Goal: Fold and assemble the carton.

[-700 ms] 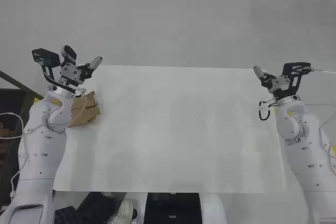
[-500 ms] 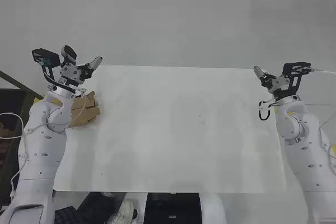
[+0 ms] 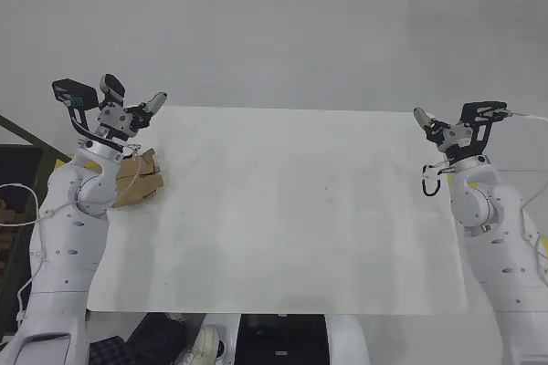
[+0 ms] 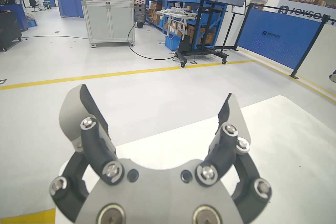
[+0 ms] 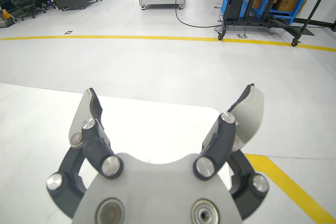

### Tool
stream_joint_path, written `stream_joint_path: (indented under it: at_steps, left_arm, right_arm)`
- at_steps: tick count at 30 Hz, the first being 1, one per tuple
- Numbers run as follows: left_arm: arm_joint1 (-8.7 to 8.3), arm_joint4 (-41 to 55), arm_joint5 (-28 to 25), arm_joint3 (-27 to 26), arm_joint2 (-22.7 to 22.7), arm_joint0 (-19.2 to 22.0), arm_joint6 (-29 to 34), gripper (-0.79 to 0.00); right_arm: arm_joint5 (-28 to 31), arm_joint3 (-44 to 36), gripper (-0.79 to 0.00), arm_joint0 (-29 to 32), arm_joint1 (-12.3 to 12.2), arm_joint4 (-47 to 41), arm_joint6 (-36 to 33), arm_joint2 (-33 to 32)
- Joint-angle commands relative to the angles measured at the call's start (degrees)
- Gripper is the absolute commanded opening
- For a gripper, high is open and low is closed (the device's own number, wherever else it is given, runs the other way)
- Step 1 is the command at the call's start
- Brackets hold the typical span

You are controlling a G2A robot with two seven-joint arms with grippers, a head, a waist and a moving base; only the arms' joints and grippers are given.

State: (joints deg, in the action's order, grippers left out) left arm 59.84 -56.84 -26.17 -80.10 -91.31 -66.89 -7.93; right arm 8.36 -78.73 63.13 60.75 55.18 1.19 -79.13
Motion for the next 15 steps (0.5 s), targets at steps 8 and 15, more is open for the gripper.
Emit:
stream_joint_path:
  at_steps: [8, 15]
  left_arm:
    - [0.09, 7.99, 0.23, 2.84, -1.24, 0.83, 5.92, 0.0]
    - [-0.85, 26.48, -3.12, 6.74, -6.44, 2.49, 24.33, 0.0]
  right_arm:
    - [0.0, 0.0, 0.0, 0.0, 0.0, 0.0, 0.0, 0.0]
    - [0.0, 0.0, 0.0, 0.0, 0.0, 0.0, 0.0, 0.0]
